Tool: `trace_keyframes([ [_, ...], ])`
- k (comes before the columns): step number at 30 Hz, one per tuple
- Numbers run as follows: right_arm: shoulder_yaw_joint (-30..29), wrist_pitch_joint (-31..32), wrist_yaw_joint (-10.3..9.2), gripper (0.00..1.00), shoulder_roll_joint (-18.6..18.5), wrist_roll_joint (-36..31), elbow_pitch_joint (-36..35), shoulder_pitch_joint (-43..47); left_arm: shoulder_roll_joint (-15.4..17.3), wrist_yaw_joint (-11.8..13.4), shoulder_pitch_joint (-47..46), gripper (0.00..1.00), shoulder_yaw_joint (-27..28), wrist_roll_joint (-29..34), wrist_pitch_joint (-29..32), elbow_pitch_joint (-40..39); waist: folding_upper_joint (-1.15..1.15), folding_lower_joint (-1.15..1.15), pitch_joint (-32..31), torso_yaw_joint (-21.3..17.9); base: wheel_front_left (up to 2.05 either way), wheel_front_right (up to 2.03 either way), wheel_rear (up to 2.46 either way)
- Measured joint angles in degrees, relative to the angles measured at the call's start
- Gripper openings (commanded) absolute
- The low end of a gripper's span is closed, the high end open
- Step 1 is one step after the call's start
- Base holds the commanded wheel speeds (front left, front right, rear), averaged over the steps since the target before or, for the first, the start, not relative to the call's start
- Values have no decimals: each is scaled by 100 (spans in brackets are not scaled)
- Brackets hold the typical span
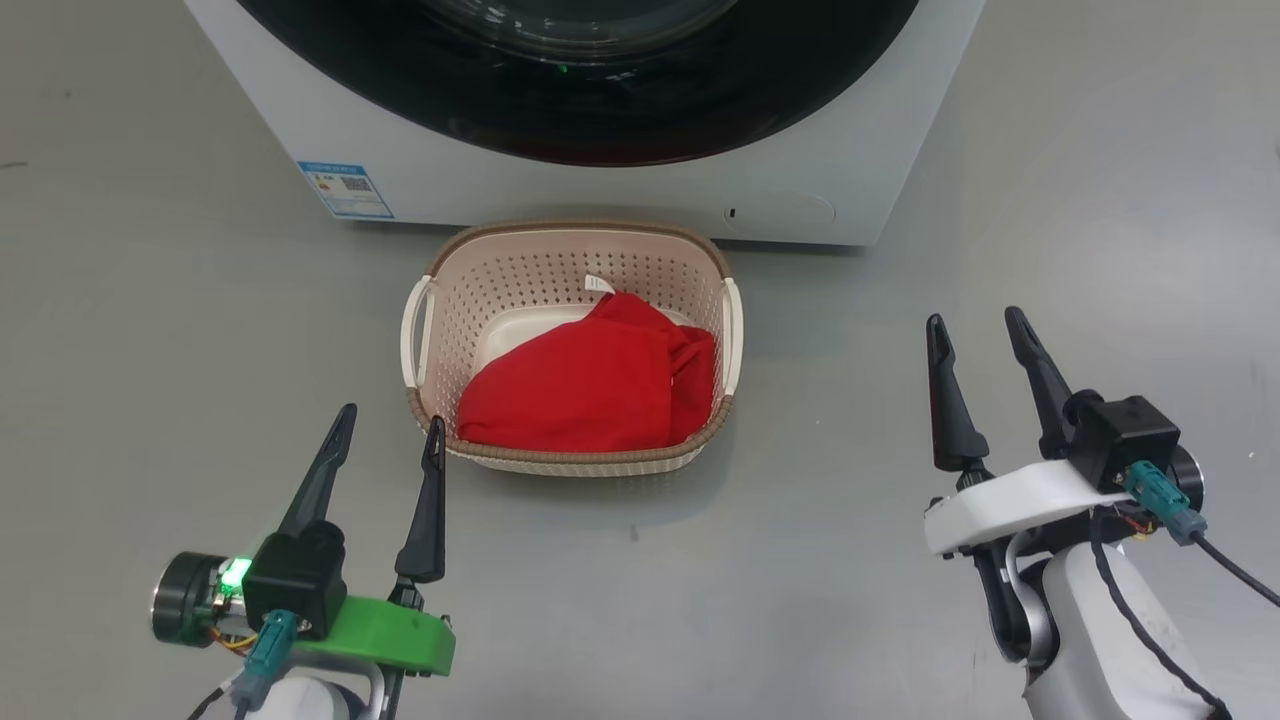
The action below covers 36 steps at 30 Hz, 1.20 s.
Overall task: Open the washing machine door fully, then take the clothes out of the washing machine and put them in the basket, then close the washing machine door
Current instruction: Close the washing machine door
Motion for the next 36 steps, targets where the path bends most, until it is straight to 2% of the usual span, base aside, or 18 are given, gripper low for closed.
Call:
trace_keyframes([
  [7, 91, -1, -59, 100, 41, 10, -290, 639, 54, 25, 335, 100, 34, 0, 3, 35, 0, 0, -365, -289, 0, 0, 0],
  [18, 142, -1, -296, 100, 78, 4, -803, 1618, 65, 56, 801, 100, 32, -4, 134, 5, 0, 0, -954, -701, 0, 0, 0],
  [24, 131, -1, -396, 100, 118, 48, -981, 2050, 78, 57, 1004, 100, -14, -12, 187, -9, 0, 0, -1210, -790, 0, 0, 0],
  [36, 181, -1, -455, 100, 140, 49, -1282, 2603, 90, 75, 1305, 100, -81, -102, 331, -165, 0, 0, -1578, -818, 0, 0, 0],
])
